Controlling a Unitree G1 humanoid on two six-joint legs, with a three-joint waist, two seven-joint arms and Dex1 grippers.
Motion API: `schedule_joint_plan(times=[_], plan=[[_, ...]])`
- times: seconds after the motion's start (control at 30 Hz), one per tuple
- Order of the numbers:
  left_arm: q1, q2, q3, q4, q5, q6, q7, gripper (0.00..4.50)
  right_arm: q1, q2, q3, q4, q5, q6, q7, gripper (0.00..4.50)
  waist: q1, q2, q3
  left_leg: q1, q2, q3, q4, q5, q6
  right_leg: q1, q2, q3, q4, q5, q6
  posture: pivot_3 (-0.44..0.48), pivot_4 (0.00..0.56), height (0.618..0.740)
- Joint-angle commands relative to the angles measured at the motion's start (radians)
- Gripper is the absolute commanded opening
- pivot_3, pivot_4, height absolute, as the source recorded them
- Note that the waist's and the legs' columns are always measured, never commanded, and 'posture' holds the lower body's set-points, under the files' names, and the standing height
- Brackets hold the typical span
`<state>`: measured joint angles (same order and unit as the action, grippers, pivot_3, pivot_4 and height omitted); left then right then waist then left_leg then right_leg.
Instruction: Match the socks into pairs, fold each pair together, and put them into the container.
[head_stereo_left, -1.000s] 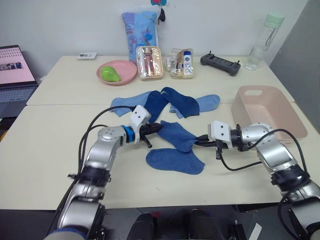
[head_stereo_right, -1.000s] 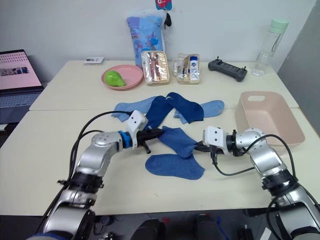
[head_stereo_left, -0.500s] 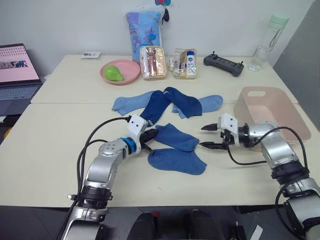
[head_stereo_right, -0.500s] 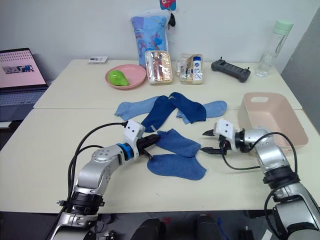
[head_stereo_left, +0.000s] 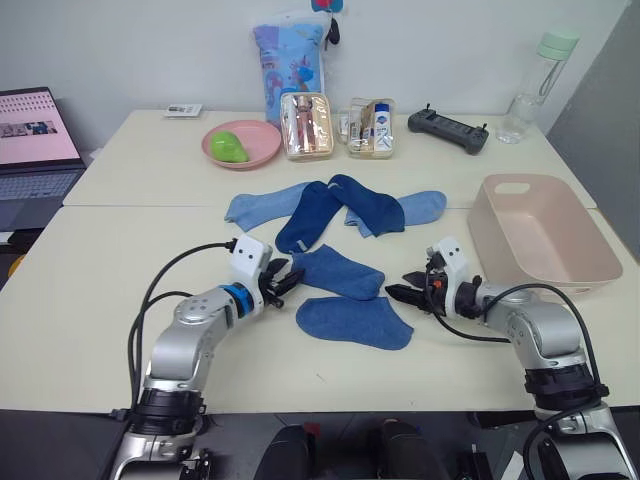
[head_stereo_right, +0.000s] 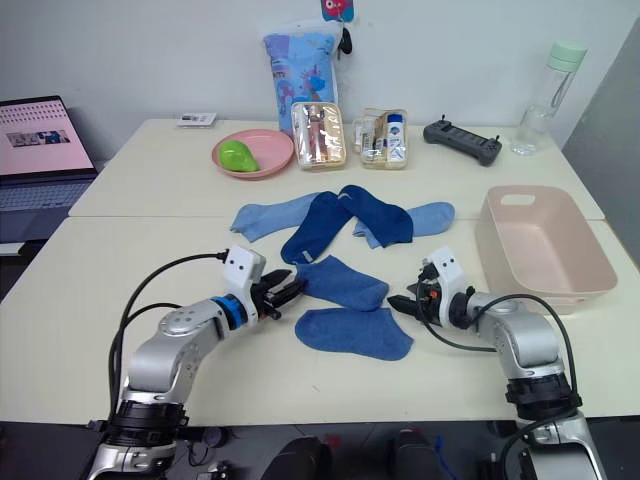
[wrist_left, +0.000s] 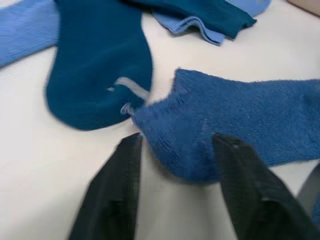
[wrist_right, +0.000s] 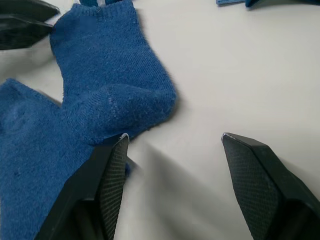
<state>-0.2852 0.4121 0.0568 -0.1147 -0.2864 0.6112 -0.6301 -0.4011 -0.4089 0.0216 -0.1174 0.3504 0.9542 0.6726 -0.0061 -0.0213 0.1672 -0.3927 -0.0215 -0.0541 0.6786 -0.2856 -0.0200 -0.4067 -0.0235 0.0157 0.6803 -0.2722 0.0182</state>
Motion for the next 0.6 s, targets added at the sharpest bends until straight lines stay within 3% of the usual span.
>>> schedule_joint_plan(times=[0.03,0.27,0.43,0.53,0.6], plan=[[-0.034,0.052,0.037,-0.029,-0.061,0.022,-0.058,2.93,-0.025,0.027,0.003,-0.032,0.033,0.030,-0.025,3.22,-0.001,0.000,0.000,0.000,0.000,0.000,0.000,0.000,0.000,0.000,0.000,0.000,0.000,0.000,0.000,0.000,0.150,0.740],[-0.183,0.074,-0.028,0.236,-0.006,-0.092,-0.119,2.93,-0.091,0.053,0.026,0.060,0.013,0.009,-0.060,3.22,-0.002,0.000,0.000,0.001,-0.001,0.000,0.000,0.000,0.000,0.000,0.000,0.000,0.000,0.000,0.000,0.000,0.150,0.740],[-0.215,0.080,-0.098,0.348,0.032,-0.138,-0.188,2.93,-0.110,0.062,0.057,0.098,0.010,-0.003,-0.053,3.22,-0.007,0.000,0.000,0.001,0.000,0.000,0.000,0.000,0.000,0.000,0.001,0.000,0.000,0.000,0.000,0.000,0.150,0.740],[-0.215,0.082,-0.104,0.362,0.034,-0.143,-0.202,2.33,-0.116,0.075,0.061,0.104,0.012,-0.010,-0.058,2.60,-0.012,0.000,0.000,0.000,0.000,0.000,0.000,0.000,0.000,0.000,0.001,0.000,0.000,0.000,0.000,0.000,0.150,0.740],[-0.214,0.081,-0.099,0.358,0.034,-0.144,-0.202,1.75,-0.119,0.083,0.054,0.103,0.024,-0.008,-0.054,1.95,-0.015,0.000,0.000,0.001,0.000,0.000,0.000,0.000,0.000,0.000,0.001,0.000,0.000,0.000,0.000,0.000,0.150,0.740]])
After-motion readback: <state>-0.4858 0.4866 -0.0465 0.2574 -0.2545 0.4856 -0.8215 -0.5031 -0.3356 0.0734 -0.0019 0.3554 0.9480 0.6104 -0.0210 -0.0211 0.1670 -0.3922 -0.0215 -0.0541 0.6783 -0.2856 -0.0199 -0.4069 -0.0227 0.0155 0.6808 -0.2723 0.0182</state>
